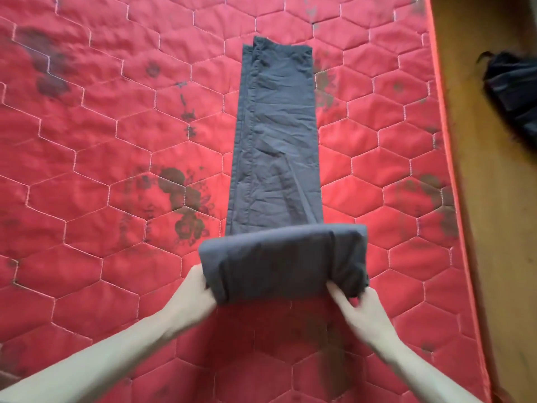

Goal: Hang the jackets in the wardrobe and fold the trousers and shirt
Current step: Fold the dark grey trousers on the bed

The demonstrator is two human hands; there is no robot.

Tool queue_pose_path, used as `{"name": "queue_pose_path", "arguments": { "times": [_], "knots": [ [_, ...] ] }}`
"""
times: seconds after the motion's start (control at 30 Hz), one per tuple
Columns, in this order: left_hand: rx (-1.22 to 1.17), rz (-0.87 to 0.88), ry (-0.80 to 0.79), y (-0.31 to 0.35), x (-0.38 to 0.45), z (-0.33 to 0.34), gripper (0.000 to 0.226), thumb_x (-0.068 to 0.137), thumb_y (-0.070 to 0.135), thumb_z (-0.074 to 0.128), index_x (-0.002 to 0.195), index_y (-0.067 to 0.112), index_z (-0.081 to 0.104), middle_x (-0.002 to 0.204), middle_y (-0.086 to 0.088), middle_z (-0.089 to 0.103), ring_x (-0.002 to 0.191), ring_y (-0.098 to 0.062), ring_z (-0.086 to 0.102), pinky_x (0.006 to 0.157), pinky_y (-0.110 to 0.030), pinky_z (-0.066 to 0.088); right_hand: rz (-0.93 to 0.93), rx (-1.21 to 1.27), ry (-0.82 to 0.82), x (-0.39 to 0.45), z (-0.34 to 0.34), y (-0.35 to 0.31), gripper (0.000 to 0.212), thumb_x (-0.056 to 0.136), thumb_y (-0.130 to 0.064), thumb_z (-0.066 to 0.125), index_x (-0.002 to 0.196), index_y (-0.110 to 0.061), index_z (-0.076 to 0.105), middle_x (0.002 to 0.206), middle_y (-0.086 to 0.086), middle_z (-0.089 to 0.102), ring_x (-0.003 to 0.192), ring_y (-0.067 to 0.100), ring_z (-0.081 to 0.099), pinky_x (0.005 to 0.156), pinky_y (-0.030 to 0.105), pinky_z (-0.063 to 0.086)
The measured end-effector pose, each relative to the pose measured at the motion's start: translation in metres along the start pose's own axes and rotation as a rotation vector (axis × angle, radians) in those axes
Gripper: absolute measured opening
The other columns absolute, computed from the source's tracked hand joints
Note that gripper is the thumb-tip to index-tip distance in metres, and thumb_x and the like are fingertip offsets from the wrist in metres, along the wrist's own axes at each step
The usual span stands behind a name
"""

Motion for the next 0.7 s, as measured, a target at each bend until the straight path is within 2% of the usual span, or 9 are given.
{"name": "queue_pose_path", "arguments": {
  "times": [0.1, 0.17, 0.23, 0.33, 0.43, 0.5, 0.57, 0.63, 0.7],
  "knots": [
    [-0.154, -0.014, 0.129, 0.012, 0.014, 0.005, 0.032, 0.1, 0.039, 0.045, 0.12, 0.039, 0.069, 0.115, 0.011, 0.075, 0.126, -0.011, 0.065, 0.093, -0.022, 0.051, 0.1, 0.169, 0.089, -0.001, 0.023, -0.003, 0.044, 0.094, -0.068, 0.052, 0.122, -0.038, 0.069, 0.112, -0.032, 0.071, 0.114, -0.008, 0.063, 0.097, 0.018, 0.044],
    [-0.26, 0.028, 0.149, 0.021, 0.025, 0.005, 0.047, 0.103, 0.062, 0.034, 0.129, 0.044, 0.069, 0.131, 0.017, 0.071, 0.131, 0.001, 0.058, 0.109, -0.024, 0.045, 0.153, 0.224, 0.173, 0.004, 0.034, -0.008, 0.055, 0.101, -0.06, 0.042, 0.137, -0.024, 0.063, 0.127, -0.024, 0.065, 0.128, 0.006, 0.059, 0.103, 0.023, 0.039],
    [-0.229, 0.078, 0.152, 0.023, 0.035, 0.005, 0.067, 0.097, 0.077, 0.036, 0.145, 0.036, 0.058, 0.147, 0.017, 0.06, 0.141, 0.0, 0.049, 0.121, -0.028, 0.035, 0.199, 0.195, 0.272, 0.009, 0.04, -0.013, 0.056, 0.105, -0.057, 0.034, 0.13, -0.018, 0.065, 0.129, -0.003, 0.071, 0.126, 0.025, 0.06, 0.097, 0.033, 0.04],
    [-0.066, 0.146, 0.137, 0.024, 0.047, 0.012, 0.042, 0.104, 0.041, 0.056, 0.145, 0.048, 0.048, 0.144, 0.028, 0.058, 0.137, 0.006, 0.05, 0.111, -0.01, 0.036, 0.26, 0.077, 0.384, 0.017, 0.038, -0.021, 0.07, 0.097, -0.071, 0.024, 0.11, -0.014, 0.063, 0.115, 0.02, 0.073, 0.112, 0.043, 0.062, 0.083, 0.043, 0.038],
    [0.015, 0.112, 0.192, 0.023, 0.059, 0.01, 0.042, 0.108, 0.019, 0.055, 0.137, 0.049, 0.047, 0.131, 0.034, 0.063, 0.128, 0.009, 0.056, 0.107, -0.012, 0.041, 0.267, 0.067, 0.469, 0.031, 0.028, -0.025, 0.051, 0.106, -0.055, 0.038, 0.138, -0.017, 0.05, 0.13, 0.017, 0.069, 0.12, 0.042, 0.061, 0.086, 0.044, 0.039],
    [0.067, 0.077, 0.272, 0.025, 0.067, 0.006, 0.026, 0.109, 0.027, 0.053, 0.131, 0.04, 0.051, 0.121, 0.024, 0.07, 0.121, -0.002, 0.064, 0.106, -0.027, 0.047, 0.229, 0.118, 0.489, 0.042, 0.019, -0.027, 0.036, 0.108, -0.042, 0.044, 0.138, -0.022, 0.047, 0.13, 0.01, 0.068, 0.12, 0.037, 0.062, 0.086, 0.041, 0.04],
    [0.177, 0.039, 0.369, 0.03, 0.074, 0.003, 0.016, 0.108, 0.039, 0.05, 0.115, 0.025, 0.049, 0.098, 0.001, 0.074, 0.104, -0.031, 0.069, 0.093, -0.047, 0.052, 0.15, 0.14, 0.519, 0.051, 0.011, -0.032, 0.037, 0.108, -0.034, 0.048, 0.143, -0.022, 0.048, 0.135, 0.006, 0.062, 0.125, 0.026, 0.057, 0.095, 0.035, 0.04],
    [0.318, 0.008, 0.445, 0.035, 0.075, 0.002, 0.026, 0.108, 0.045, 0.044, 0.105, 0.02, 0.042, 0.08, -0.015, 0.067, 0.09, -0.046, 0.065, 0.078, -0.052, 0.048, 0.075, 0.089, 0.568, 0.057, 0.007, -0.039, 0.033, 0.107, -0.027, 0.052, 0.137, -0.014, 0.058, 0.13, 0.006, 0.055, 0.124, 0.023, 0.052, 0.102, 0.029, 0.036],
    [0.415, -0.042, 0.493, 0.038, 0.075, 0.001, 0.03, 0.109, 0.045, 0.04, 0.113, 0.016, 0.045, 0.086, -0.026, 0.068, 0.092, -0.05, 0.064, 0.077, -0.051, 0.047, 0.061, 0.085, 0.536, 0.065, 0.011, -0.041, 0.025, 0.108, -0.019, 0.05, 0.123, -0.007, 0.066, 0.117, 0.007, 0.057, 0.114, 0.029, 0.056, 0.095, 0.026, 0.035]
  ]
}}
Point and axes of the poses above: each hand's wrist, its own x-axis towards the middle knuckle, its own z-axis out of the palm, y = z × x, the point moved 4 cm from there along x, towards the middle knuckle
